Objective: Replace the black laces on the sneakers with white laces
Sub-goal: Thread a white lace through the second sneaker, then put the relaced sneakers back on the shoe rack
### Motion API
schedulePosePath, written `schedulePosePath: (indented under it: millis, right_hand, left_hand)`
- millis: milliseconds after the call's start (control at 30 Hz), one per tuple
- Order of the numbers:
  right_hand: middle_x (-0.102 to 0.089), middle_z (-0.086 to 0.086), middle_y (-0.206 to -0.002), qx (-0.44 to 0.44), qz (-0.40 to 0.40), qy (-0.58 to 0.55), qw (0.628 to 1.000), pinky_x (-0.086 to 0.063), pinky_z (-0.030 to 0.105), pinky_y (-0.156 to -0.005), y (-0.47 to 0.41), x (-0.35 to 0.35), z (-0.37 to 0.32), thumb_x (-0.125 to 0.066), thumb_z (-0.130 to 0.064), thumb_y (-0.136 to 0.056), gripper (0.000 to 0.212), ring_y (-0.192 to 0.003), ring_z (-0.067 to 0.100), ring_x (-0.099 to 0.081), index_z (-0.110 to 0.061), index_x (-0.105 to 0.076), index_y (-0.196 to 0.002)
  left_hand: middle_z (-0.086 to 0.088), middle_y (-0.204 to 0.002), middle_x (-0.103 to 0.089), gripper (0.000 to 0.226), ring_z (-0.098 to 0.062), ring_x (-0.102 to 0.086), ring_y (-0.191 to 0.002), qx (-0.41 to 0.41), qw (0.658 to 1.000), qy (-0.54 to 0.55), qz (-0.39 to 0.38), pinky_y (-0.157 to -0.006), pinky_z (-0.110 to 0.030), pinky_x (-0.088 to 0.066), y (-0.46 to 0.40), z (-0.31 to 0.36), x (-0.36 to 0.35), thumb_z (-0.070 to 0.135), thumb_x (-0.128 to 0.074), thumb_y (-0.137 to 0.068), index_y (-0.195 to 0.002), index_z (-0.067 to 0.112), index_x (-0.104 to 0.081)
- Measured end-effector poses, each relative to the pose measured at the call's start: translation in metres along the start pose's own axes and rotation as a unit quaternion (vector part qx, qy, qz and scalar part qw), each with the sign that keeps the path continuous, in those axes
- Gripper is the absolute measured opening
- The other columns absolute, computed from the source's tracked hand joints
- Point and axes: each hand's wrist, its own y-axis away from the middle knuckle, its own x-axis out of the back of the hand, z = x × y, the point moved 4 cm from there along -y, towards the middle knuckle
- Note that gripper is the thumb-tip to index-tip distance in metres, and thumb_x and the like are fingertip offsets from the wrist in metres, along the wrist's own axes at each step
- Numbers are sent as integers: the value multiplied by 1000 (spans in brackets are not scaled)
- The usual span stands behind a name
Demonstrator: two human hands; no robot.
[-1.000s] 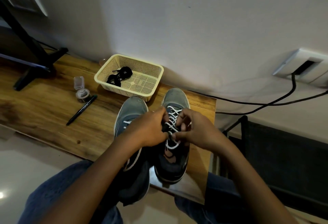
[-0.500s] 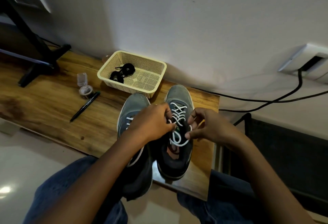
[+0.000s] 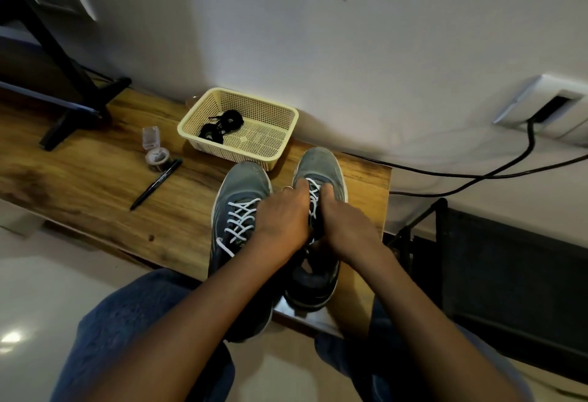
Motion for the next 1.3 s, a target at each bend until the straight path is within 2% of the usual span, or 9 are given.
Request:
schedulePosePath:
  millis: [233,367,500,633,800,900,1100,1200,1300]
  right_hand:
    - [-63,11,-105,-24,151,26,988,-38,36,-61,4,-14,-7,-47,-11,-96,44,-88,32,-65,-13,-24,-133]
    - [-59,10,-111,-8,173,-82,982,-48,38,-64,14,-20,0,-59,-17,-89,50,-89,30,-64,-15,-28,-129]
    - [-52,9,-121,-12,138,-205,969,-50,41,-83,37,-20,13,-75,-29,-77,64,-107,28,-56,-16,-36,-126]
    - [-46,3,-118,-7,212,-230,950,-41,29,-83,75,-23,11,-64,-35,-88,42,-108,20,-47,-17,-44,-120]
    - [-45,-6,-125,51,202,-171,963,-39,34,-92,113,-45,-15,-36,-56,-87,51,-118,16,-40,-25,-51,-125]
    - [-37,-10,-143,46,175,-122,976,-33,40,-102,121,-59,-27,-49,-45,-90,56,-133,15,-30,-27,-36,-141]
    - [-39,0,-131,-16,175,-93,980,-35,43,-98,126,-60,-30,-62,-43,-86,52,-125,24,-31,-23,-44,-131]
    - [-35,3,-130,-19,164,-67,984,-35,45,-99,129,-69,-30,-64,-35,-86,46,-124,25,-28,-21,-46,-127]
    - [-34,3,-135,-31,180,-74,980,-34,47,-100,131,-77,-26,-64,-18,-86,41,-130,28,-24,-23,-47,-123]
  left_hand:
    - [-13,-112,-62,32,-33,-63,-102,23,997,6,75,-76,-40,-49,9,3,-4,15,-52,-94,-124,11,-39]
    - [-10,-117,-55,43,-28,-60,-106,34,994,71,80,-80,-38,-48,28,5,0,25,-65,-88,-121,16,-38]
    - [-3,-129,-48,48,-20,-49,-117,23,981,119,150,-96,-32,-43,77,4,10,33,-65,-87,-128,20,-43]
    - [-4,-129,-53,48,-23,-49,-121,64,967,98,224,-103,-42,-38,130,-7,1,34,-71,-80,-123,19,-55]
    - [3,-128,-57,53,-20,-45,-126,119,972,90,181,-106,-39,-27,164,-26,-17,38,-71,-80,-127,22,-53]
    - [3,-122,-64,51,-21,-48,-125,115,978,73,156,-106,-43,-28,171,-31,-24,34,-76,-76,-122,20,-60]
    - [8,-142,-45,51,-9,-20,-143,97,989,53,101,-118,-38,-6,179,-31,-16,27,-58,-92,-139,25,-41]
    - [5,-136,-50,47,-12,-34,-136,80,988,87,99,-116,-32,-18,186,-32,-19,17,-63,-88,-132,24,-49]
    - [3,-125,-55,45,-16,-51,-117,78,984,132,92,-98,-25,-41,189,-34,-25,11,-66,-83,-124,25,-55]
